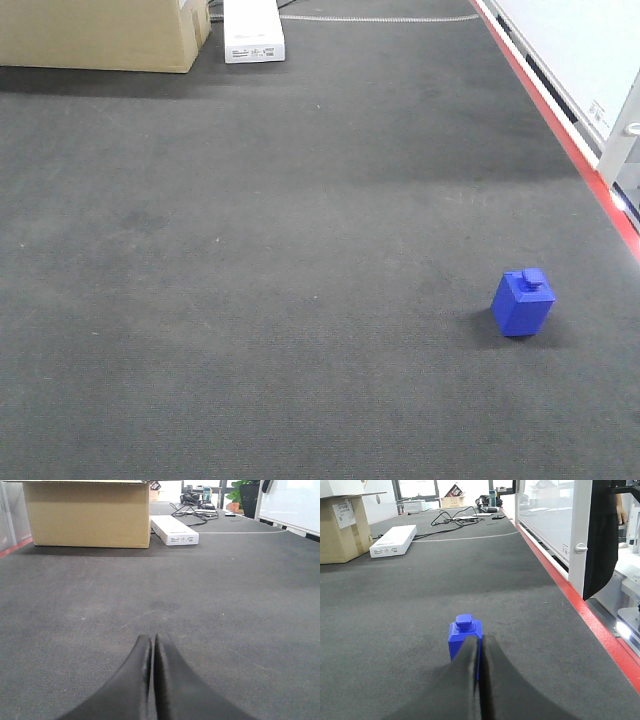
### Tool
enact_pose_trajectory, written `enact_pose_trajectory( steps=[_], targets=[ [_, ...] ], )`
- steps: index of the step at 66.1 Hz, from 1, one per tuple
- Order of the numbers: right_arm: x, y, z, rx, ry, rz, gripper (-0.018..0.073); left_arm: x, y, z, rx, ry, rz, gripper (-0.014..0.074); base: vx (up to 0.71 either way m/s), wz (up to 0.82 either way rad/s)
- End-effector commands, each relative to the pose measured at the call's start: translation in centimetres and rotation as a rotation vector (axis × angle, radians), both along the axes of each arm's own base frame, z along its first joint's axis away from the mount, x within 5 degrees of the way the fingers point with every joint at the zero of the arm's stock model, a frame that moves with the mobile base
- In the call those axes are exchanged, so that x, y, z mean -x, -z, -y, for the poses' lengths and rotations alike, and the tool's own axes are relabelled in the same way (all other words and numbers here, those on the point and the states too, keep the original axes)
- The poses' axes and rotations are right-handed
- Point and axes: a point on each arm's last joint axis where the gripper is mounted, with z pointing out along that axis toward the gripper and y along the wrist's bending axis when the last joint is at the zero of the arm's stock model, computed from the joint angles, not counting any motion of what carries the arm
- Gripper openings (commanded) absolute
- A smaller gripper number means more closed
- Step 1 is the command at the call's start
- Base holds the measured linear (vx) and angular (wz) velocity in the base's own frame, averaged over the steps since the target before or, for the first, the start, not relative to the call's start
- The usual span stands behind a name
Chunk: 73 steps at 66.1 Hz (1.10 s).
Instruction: Pour parts from conveyor to right shelf
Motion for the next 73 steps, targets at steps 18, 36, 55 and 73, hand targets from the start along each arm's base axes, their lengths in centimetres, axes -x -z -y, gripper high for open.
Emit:
enact_pose_trajectory(
  steps=[18, 36, 55, 73],
  targets=[
    [0.05, -0.45, -0.08, 0.008, -0.007, 0.077, -0.0009, -0.09, -1.29, 0.05, 0.018, 0.008, 0.082, -0.0006, 0.0, 0.0],
    [0.05, -0.45, -0.08, 0.013, -0.007, 0.077, -0.0009, -0.09, -1.29, 0.05, 0.018, 0.008, 0.082, -0.0006, 0.0, 0.0],
    [0.05, -0.45, -0.07, 0.027, -0.007, 0.077, -0.0009, -0.09, -1.29, 0.05, 0.018, 0.008, 0.082, -0.0006, 0.0, 0.0],
    [0.12, -1.31, -0.22, 0.02, -0.022, 0.169, -0.0009, -0.09, -1.29, 0.05, 0.018, 0.008, 0.082, -0.0006, 0.0, 0.0]
  ],
)
